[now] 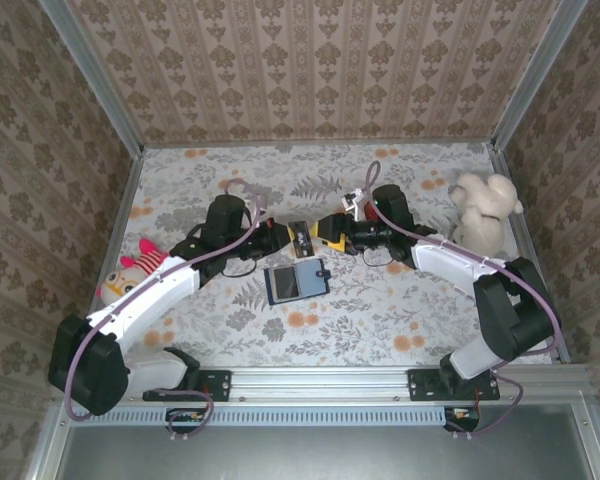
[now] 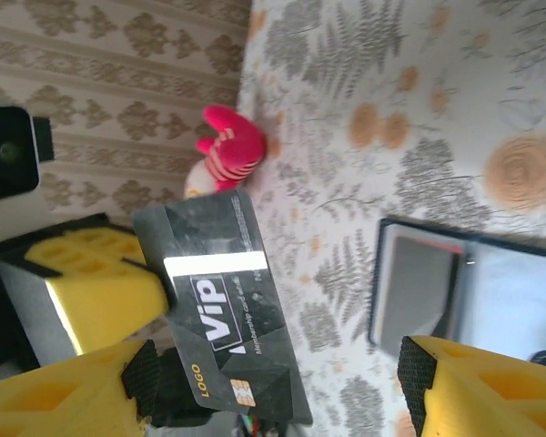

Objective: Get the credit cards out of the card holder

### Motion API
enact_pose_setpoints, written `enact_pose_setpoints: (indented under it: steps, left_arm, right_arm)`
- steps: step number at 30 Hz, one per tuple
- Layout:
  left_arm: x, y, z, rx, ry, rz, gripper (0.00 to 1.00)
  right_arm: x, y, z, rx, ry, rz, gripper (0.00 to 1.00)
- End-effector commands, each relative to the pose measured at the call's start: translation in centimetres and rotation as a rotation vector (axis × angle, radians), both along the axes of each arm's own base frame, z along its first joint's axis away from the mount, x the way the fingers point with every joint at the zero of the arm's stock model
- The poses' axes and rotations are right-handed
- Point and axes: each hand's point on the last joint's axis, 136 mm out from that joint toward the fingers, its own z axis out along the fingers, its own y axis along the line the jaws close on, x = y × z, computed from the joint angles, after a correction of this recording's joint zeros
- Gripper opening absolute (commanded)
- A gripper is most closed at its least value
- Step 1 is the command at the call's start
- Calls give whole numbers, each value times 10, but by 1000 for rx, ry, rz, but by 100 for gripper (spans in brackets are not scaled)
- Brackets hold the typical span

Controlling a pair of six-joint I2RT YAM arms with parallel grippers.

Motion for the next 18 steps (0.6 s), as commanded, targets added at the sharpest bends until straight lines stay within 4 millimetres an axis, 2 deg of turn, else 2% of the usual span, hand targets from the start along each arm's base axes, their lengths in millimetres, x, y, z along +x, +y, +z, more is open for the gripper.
enact_pose_setpoints:
  steps: [1, 3, 8, 15, 18]
  left_arm:
    - [2, -13, 46, -159, -41, -21, 5]
    - [4, -13, 53, -187, -40, -10, 5]
    - [8, -8, 47, -218, -2, 36, 5]
    - [8, 0, 39, -232, 15, 74, 5]
    - [7, 1, 36, -236, 31, 79, 5]
  right_arm:
    - [-9, 8, 43, 157, -32, 56, 71]
    - [-8, 7, 50, 171, -32, 48, 70]
    - [-10, 7, 66, 237, -24, 44, 63]
    - [-12, 2, 64, 235, -8, -10, 51]
    - [-12, 2, 60, 229, 18, -17, 38]
